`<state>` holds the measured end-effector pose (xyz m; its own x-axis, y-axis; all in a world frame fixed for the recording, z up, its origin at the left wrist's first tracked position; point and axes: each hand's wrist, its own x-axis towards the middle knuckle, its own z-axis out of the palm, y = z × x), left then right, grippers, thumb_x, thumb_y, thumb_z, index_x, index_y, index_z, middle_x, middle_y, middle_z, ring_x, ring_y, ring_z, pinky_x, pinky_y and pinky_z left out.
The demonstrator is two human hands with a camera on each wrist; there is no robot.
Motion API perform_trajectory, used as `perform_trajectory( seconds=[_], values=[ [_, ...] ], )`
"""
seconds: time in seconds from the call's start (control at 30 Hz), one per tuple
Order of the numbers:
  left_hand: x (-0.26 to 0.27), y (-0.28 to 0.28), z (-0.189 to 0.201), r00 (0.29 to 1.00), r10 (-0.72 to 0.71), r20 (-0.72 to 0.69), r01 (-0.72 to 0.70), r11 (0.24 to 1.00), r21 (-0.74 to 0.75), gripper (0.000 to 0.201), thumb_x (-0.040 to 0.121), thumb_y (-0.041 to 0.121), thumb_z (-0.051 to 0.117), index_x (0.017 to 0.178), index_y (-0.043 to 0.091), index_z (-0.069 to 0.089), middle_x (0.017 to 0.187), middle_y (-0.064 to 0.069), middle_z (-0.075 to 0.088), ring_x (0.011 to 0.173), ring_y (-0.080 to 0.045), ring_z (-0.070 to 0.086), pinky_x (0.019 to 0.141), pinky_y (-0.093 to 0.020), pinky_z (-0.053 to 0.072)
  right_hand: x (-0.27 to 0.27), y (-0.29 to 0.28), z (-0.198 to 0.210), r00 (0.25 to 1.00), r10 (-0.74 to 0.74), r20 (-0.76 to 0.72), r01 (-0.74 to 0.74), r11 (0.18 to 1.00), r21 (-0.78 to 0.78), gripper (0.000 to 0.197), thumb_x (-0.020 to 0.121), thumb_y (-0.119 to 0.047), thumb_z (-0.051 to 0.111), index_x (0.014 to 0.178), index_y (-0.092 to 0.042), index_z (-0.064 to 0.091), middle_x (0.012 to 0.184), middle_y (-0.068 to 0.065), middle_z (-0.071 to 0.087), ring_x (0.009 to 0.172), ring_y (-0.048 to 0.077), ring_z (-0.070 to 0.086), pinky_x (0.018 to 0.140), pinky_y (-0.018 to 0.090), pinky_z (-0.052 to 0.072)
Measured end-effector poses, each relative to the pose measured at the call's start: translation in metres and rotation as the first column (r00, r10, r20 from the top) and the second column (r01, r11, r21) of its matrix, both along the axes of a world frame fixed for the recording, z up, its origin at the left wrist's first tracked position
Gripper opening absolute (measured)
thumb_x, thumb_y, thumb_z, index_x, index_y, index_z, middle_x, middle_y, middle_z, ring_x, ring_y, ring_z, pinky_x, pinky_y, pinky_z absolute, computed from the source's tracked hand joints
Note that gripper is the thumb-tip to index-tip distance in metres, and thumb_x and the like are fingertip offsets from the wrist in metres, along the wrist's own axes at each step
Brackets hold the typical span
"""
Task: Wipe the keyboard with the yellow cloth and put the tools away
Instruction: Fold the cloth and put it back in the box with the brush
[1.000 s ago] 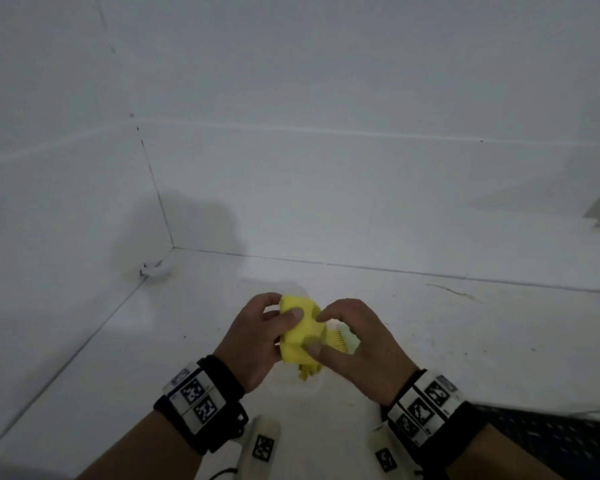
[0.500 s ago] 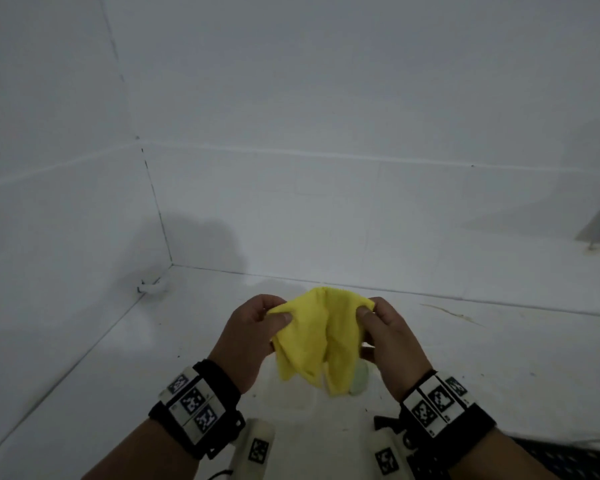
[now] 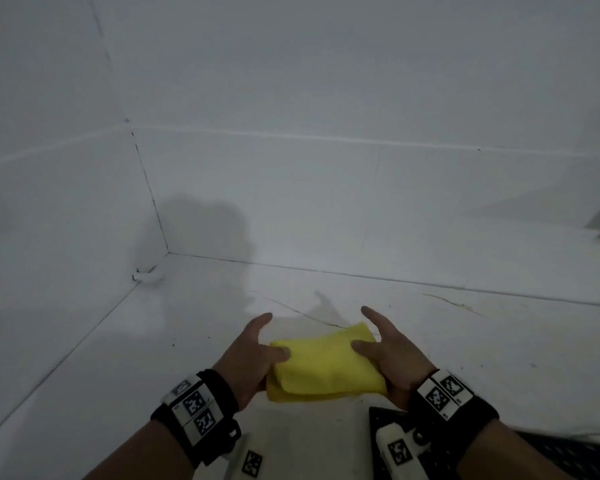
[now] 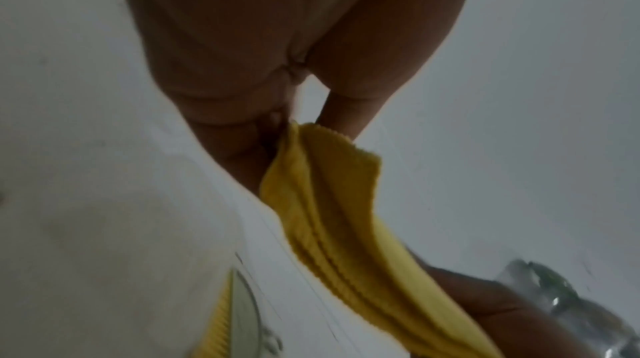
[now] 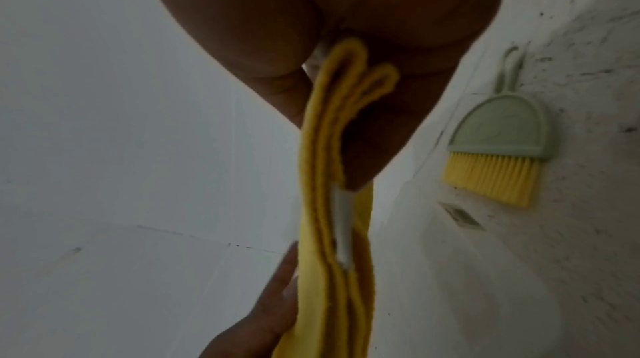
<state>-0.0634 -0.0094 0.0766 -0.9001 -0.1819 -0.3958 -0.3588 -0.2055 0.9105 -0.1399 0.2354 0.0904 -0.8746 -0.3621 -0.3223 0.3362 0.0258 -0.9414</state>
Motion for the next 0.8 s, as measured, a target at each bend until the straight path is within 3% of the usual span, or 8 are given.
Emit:
perform_trajectory(
  seconds=[0.13,0.23,0.3,0.4,0.47,0.53,0.63,0.8],
  values=[
    [-0.004,-0.013,0.000,0.972,-0.150,-0.180,0.102,0.963,-0.249,0.056,0.091,0.000,0.073,0.134,0.036,0.064,0.129,0.000,0.071,0.115,-0.017,0.070,0.099,-0.042,0.058,-0.012,0.004,0.001,0.999,0.053,0.007,-0.052,0.993,-0.104,0.045,0.083,0.002,0.074,0.123,-0.017,0.069,0.130,0.016,0.063,0.111,0.036,0.066,0.092,0.058,0.055],
    [-0.005,-0.020,0.004,0.946,-0.248,-0.210,0.086,0.814,-0.574,0.059,0.085,0.010,0.082,0.138,0.027,0.062,0.121,0.014,0.071,0.106,0.001,0.069,0.088,-0.019,0.057,-0.018,0.011,0.012,0.910,0.308,-0.277,-0.203,0.914,0.351,0.066,0.074,-0.017,0.085,0.133,-0.034,0.060,0.133,-0.007,0.056,0.119,0.019,0.059,0.100,0.042,0.052],
    [-0.006,-0.024,0.006,0.932,-0.304,-0.195,0.047,0.639,-0.768,0.044,0.085,0.026,0.080,0.127,0.032,0.069,0.111,0.019,0.072,0.098,0.002,0.068,0.086,-0.021,0.056,-0.022,0.011,0.013,0.757,0.482,-0.440,-0.119,0.765,0.633,0.050,0.081,-0.027,0.078,0.126,-0.040,0.062,0.125,-0.012,0.060,0.111,0.008,0.059,0.097,0.031,0.051],
    [-0.004,-0.030,0.007,0.925,-0.354,-0.137,0.067,0.508,-0.859,0.016,0.080,0.048,0.065,0.095,0.046,0.066,0.098,0.015,0.066,0.090,-0.003,0.062,0.081,-0.025,0.051,-0.026,0.011,0.006,0.651,0.495,-0.575,-0.005,0.760,0.649,0.014,0.080,-0.043,0.071,0.093,-0.047,0.066,0.099,-0.007,0.063,0.090,0.003,0.060,0.079,0.026,0.048],
    [-0.004,-0.033,0.006,0.952,-0.273,-0.137,0.082,0.660,-0.747,0.024,0.075,0.053,0.064,0.095,0.039,0.066,0.102,0.007,0.065,0.096,-0.011,0.062,0.084,-0.029,0.050,-0.025,0.010,0.011,0.764,0.384,-0.519,-0.065,0.845,0.531,0.015,0.082,-0.040,0.076,0.089,-0.029,0.070,0.097,-0.002,0.066,0.089,0.008,0.063,0.079,0.025,0.048],
    [-0.004,-0.030,0.004,0.977,-0.140,-0.160,0.076,0.932,-0.355,0.029,0.086,0.039,0.069,0.110,0.022,0.072,0.111,-0.004,0.074,0.107,-0.026,0.069,0.095,-0.039,0.055,-0.023,0.005,0.013,0.912,0.280,-0.301,-0.199,0.941,0.274,0.022,0.088,-0.030,0.075,0.094,-0.010,0.071,0.097,0.006,0.074,0.090,0.019,0.070,0.084,0.037,0.055],
    [0.000,-0.021,0.003,0.992,-0.035,-0.119,0.052,0.988,0.143,0.025,0.103,0.019,0.059,0.124,0.008,0.068,0.121,-0.015,0.075,0.114,-0.036,0.070,0.100,-0.053,0.056,-0.017,-0.007,0.014,0.980,0.197,0.030,-0.198,0.980,0.017,0.026,0.090,-0.028,0.071,0.110,-0.011,0.070,0.109,0.013,0.075,0.103,0.037,0.070,0.087,0.052,0.058],
    [-0.006,-0.025,-0.015,0.998,0.020,-0.066,-0.029,0.990,-0.136,0.062,0.058,0.035,0.093,0.106,0.006,0.067,0.105,-0.022,0.070,0.093,-0.036,0.071,0.074,-0.046,0.063,-0.018,-0.027,-0.001,0.990,0.132,0.054,-0.135,0.989,0.060,0.036,0.079,-0.022,0.083,0.111,-0.012,0.070,0.110,0.014,0.074,0.104,0.040,0.069,0.087,0.058,0.055]
  ],
)
